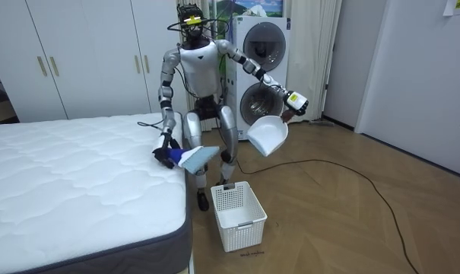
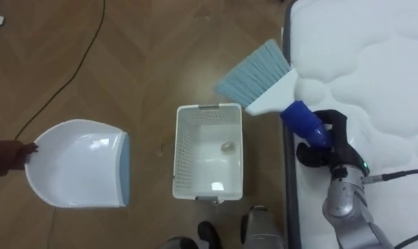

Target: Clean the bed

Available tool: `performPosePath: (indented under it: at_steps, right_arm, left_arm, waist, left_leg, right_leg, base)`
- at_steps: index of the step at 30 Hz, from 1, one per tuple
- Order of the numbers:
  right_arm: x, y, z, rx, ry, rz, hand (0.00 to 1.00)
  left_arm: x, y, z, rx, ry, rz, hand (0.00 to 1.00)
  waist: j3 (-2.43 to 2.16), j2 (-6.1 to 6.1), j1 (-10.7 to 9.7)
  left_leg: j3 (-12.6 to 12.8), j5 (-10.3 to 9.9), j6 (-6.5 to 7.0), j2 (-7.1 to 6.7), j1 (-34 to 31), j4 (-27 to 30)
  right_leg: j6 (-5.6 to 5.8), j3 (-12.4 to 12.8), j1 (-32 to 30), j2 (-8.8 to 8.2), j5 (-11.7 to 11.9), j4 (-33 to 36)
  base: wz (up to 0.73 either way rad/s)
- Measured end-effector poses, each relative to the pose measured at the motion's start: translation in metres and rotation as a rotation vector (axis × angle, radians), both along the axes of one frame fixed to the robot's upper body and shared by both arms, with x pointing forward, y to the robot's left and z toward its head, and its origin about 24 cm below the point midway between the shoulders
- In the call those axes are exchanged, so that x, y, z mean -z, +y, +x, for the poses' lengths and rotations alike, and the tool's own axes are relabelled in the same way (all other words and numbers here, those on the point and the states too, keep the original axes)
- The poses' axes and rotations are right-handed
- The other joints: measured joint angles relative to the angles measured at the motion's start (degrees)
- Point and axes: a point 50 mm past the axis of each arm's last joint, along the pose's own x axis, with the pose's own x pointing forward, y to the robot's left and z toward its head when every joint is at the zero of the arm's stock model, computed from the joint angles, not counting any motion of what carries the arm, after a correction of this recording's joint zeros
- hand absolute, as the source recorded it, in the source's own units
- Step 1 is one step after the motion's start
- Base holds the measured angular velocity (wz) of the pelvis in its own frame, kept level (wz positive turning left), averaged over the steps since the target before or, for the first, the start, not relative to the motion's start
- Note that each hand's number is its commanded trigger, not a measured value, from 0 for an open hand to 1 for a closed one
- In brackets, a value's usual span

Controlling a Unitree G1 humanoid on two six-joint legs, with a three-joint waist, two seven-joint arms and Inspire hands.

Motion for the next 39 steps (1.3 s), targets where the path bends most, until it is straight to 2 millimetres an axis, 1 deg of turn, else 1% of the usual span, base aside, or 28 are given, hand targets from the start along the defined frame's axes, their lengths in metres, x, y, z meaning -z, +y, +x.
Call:
performPosePath:
  at_steps: [2,5,6,7,9,10,12,13,15,18,19,20,21,22,23,25,26,27,29,31,32,33,34,35,36,37,38,39]
  right_arm:
    - [0.001,-0.003,-0.003,0.005,0.005,-0.008,0.00]
    - [0.001,-0.008,-0.009,0.001,0.009,-0.019,0.00]
    - [0.002,-0.008,-0.011,-0.001,0.013,-0.019,0.00]
    - [0.003,-0.009,-0.013,0.000,0.019,-0.019,0.00]
    - [0.008,-0.010,-0.019,0.009,0.038,-0.004,0.00]
    - [0.008,-0.010,-0.020,0.015,0.041,0.004,0.00]
    - [0.011,-0.012,-0.025,0.034,0.055,0.021,0.00]
    - [0.012,-0.013,-0.026,0.037,0.059,0.024,0.00]
    - [0.017,-0.015,-0.035,0.050,0.081,0.027,0.00]
    - [0.021,-0.016,-0.048,0.066,0.096,0.046,0.00]
    - [0.021,-0.016,-0.050,0.070,0.095,0.049,0.00]
    - [0.018,-0.018,-0.056,0.081,0.082,0.052,0.00]
    - [0.015,-0.020,-0.061,0.097,0.068,0.056,0.00]
    - [0.013,-0.021,-0.063,0.101,0.061,0.057,0.00]
    - [0.012,-0.021,-0.066,0.107,0.058,0.061,0.00]
    - [0.014,-0.018,-0.067,0.113,0.054,0.084,0.00]
    - [0.015,-0.015,-0.066,0.103,0.060,0.095,0.00]
    - [0.016,-0.013,-0.066,0.097,0.068,0.105,0.00]
    - [0.022,-0.010,-0.067,0.098,0.099,0.128,0.00]
    - [0.027,-0.006,-0.069,0.103,0.131,0.150,0.00]
    - [0.028,-0.005,-0.069,0.096,0.141,0.159,0.00]
    - [0.028,-0.004,-0.067,0.098,0.140,0.166,0.00]
    - [0.029,-0.004,-0.068,0.106,0.145,0.169,0.00]
    - [0.030,-0.006,-0.070,0.122,0.152,0.167,0.00]
    - [0.029,-0.006,-0.069,0.120,0.144,0.164,0.00]
    - [0.028,-0.005,-0.068,0.118,0.138,0.164,0.00]
    - [0.029,-0.002,-0.064,0.102,0.130,0.168,0.00]
    - [0.031,0.005,-0.061,0.072,0.134,0.179,0.00]
  left_arm:
    - [-0.001,-0.001,0.001,0.007,-0.029,-0.009,1.00]
    - [0.000,-0.003,0.000,0.042,-0.069,-0.005,1.00]
    - [0.000,-0.003,-0.003,0.046,-0.094,-0.012,1.00]
    - [0.001,-0.003,-0.005,0.049,-0.105,-0.016,1.00]
    - [0.007,-0.004,-0.018,0.066,-0.145,-0.034,1.00]
    - [0.009,-0.005,-0.022,0.071,-0.155,-0.038,1.00]
    - [0.018,-0.011,-0.037,0.068,-0.229,-0.080,1.00]
    - [0.021,-0.013,-0.040,0.062,-0.244,-0.093,1.00]
    - [0.030,-0.027,-0.045,0.073,-0.262,-0.148,1.00]
    - [0.029,-0.044,-0.048,0.143,-0.291,-0.193,1.00]
    - [0.030,-0.047,-0.049,0.152,-0.294,-0.203,1.00]
    - [0.028,-0.052,-0.050,0.179,-0.306,-0.218,1.00]
    - [0.026,-0.056,-0.053,0.192,-0.325,-0.234,1.00]
    - [0.025,-0.057,-0.056,0.189,-0.337,-0.247,1.00]
    - [0.024,-0.058,-0.062,0.177,-0.363,-0.262,1.00]
    - [0.026,-0.058,-0.069,0.145,-0.384,-0.280,1.00]
    - [0.030,-0.059,-0.074,0.120,-0.384,-0.302,1.00]
    - [0.034,-0.062,-0.075,0.101,-0.394,-0.332,1.00]
    - [0.035,-0.065,-0.075,0.067,-0.423,-0.373,1.00]
    - [0.033,-0.066,-0.071,0.055,-0.448,-0.408,1.00]
    - [0.030,-0.068,-0.069,0.049,-0.475,-0.439,1.00]
    - [0.024,-0.070,-0.064,0.049,-0.512,-0.471,1.00]
    - [0.023,-0.073,-0.060,0.050,-0.525,-0.492,1.00]
    - [0.024,-0.081,-0.056,0.042,-0.550,-0.545,1.00]
    - [0.025,-0.088,-0.056,0.037,-0.565,-0.582,1.00]
    - [0.025,-0.091,-0.055,0.035,-0.571,-0.600,1.00]
    - [0.026,-0.093,-0.055,0.028,-0.572,-0.623,1.00]
    - [0.026,-0.091,-0.055,0.021,-0.576,-0.624,1.00]
  waist:
    - [0.02,0.01,0.38]
    - [0.15,-0.19,1.19]
    - [0.34,-0.62,1.78]
    - [0.29,-0.94,2.37]
    - [0.22,-2.24,4.51]
    - [0.29,-2.39,4.83]
    - [0.19,-3.71,5.71]
    - [0.19,-3.93,5.70]
    - [-0.41,-5.07,5.32]
    - [-1.38,-7.03,5.37]
    - [-1.48,-7.15,5.29]
    - [-1.51,-7.14,5.36]
    - [-1.58,-7.26,5.38]
    - [-1.66,-7.37,5.51]
    - [-1.80,-7.59,5.95]
    - [-1.87,-7.80,7.38]
    - [-1.85,-7.82,7.92]
    - [-1.85,-7.88,8.61]
    - [-1.68,-8.19,8.57]
    - [-1.41,-8.71,7.48]
    - [-1.46,-8.73,6.59]
    - [-1.28,-8.60,6.75]
    - [-1.23,-8.74,6.59]
    - [-1.28,-8.91,6.91]
    - [-1.33,-9.45,7.31]
    - [-1.20,-9.89,7.84]
    - [-1.22,-11.06,9.28]
    - [-1.05,-12.20,10.46]
  left_leg:
    - [0.02,-0.02,-0.03,0.11,0.10,-0.01]
    - [0.39,-0.31,-0.41,0.03,1.36,-0.58]
    - [0.39,-0.58,-0.74,-0.08,2.36,-1.02]
    - [0.22,-0.72,-0.96,-0.17,2.96,-1.38]
    - [-3.46,-0.71,-1.60,-1.64,5.47,-3.62]
    - [-4.18,-0.73,-1.64,-1.82,6.12,-3.98]
    - [-5.71,-0.75,-1.69,-1.83,8.48,-5.49]
    - [-6.35,-0.75,-1.70,-1.88,9.11,-5.90]
    - [-7.27,-0.74,-1.73,-1.67,11.77,-7.40]
    - [-7.19,-0.97,-2.12,-0.59,16.06,-9.37]
    - [-7.16,-1.12,-2.35,-0.32,17.21,-9.84]
    - [-7.09,-1.65,-3.15,0.25,19.06,-9.93]
    - [-6.48,-1.97,-3.30,0.54,20.89,-10.29]
    - [-5.83,-2.01,-3.28,0.60,21.95,-10.85]
    - [-4.65,-2.13,-3.16,0.78,24.23,-12.02]
    - [-1.02,-2.63,-3.02,1.31,27.69,-13.40]
    - [2.36,-2.83,-3.03,1.57,29.85,-14.10]
    - [4.51,-2.86,-2.98,1.68,31.71,-15.16]
    - [4.98,-2.96,-2.82,1.04,33.00,-15.72]
    - [5.22,-3.22,-2.34,0.28,33.24,-16.04]
    - [7.03,-3.36,-2.12,1.15,33.39,-17.69]
    - [13.32,-3.60,-1.85,2.49,33.04,-19.51]
    - [15.64,-3.49,-1.95,2.80,33.08,-19.69]
    - [20.08,-3.34,-2.10,3.17,33.78,-19.95]
    - [25.27,-3.34,-2.09,3.03,34.82,-19.53]
    - [26.51,-3.35,-2.11,2.86,35.20,-19.26]
    - [30.88,-3.36,-2.10,2.90,35.79,-18.06]
    - [31.69,-3.36,-2.10,3.30,36.06,-16.83]
  right_leg:
    - [0.00,0.14,0.07,0.20,0.01,-0.14]
    - [0.16,1.77,0.32,0.97,0.18,-0.48]
    - [0.24,2.96,0.69,1.65,0.23,-0.70]
    - [0.23,3.74,0.87,2.13,0.34,-0.97]
    - [0.20,7.07,2.19,4.08,1.36,-2.74]
    - [0.27,7.91,2.79,4.67,1.61,-3.35]
    - [0.36,10.26,4.54,6.22,2.52,-5.48]
    - [0.42,10.68,5.19,6.57,2.76,-6.15]
    - [0.59,11.29,8.38,7.85,3.90,-9.44]
    - [0.77,12.59,13.04,9.70,5.54,-13.77]
    - [0.79,12.68,14.26,9.99,5.79,-14.70]
    - [0.89,13.08,16.50,10.71,6.36,-16.47]
    - [1.03,13.37,18.04,11.48,6.96,-18.10]
    - [0.96,13.10,18.80,11.55,7.30,-18.78]
    - [0.73,11.43,19.98,11.51,8.14,-19.94]
    - [-0.54,6.14,21.25,11.27,9.38,-21.10]
    - [-1.52,2.37,22.09,10.51,10.10,-21.45]
    - [-2.33,-0.58,22.95,10.07,10.61,-21.83]
    - [-2.96,-1.86,23.11,9.94,11.48,-22.08]
    - [-2.96,-0.33,22.74,10.91,12.92,-22.67]
    - [-3.01,-0.55,22.58,12.00,15.46,-25.46]
    - [-1.82,-4.18,21.97,11.93,15.54,-25.12]
    - [-1.09,-6.68,21.83,10.84,13.11,-21.85]
    - [-1.01,-10.51,22.85,7.71,7.88,-14.43]
    - [-0.10,-13.08,25.17,3.93,3.98,-10.21]
    - [0.35,-14.06,26.00,2.27,3.10,-10.09]
    - [1.53,-14.35,26.87,-0.15,2.39,-11.01]
    - [1.57,-14.28,27.04,0.12,2.52,-13.72]
  base:
    - [-0.06]
    - [-0.24]
    - [-0.46]
    - [-0.74]
    - [-0.93]
    - [-0.93]
    - [-0.82]
    - [-0.57]
    - [-0.36]
    - [-0.41]
    - [-0.48]
    - [-0.51]
    - [-0.58]
    - [-0.86]
    - [-1.23]
    - [-1.49]
    - [-1.63]
    - [-1.58]
    - [-1.27]
    - [-1.00]
    - [-1.01]
    - [-0.91]
    - [-0.82]
    - [-0.83]
    - [-1.03]
    - [-1.38]
    - [-1.58]
    - [-1.59]
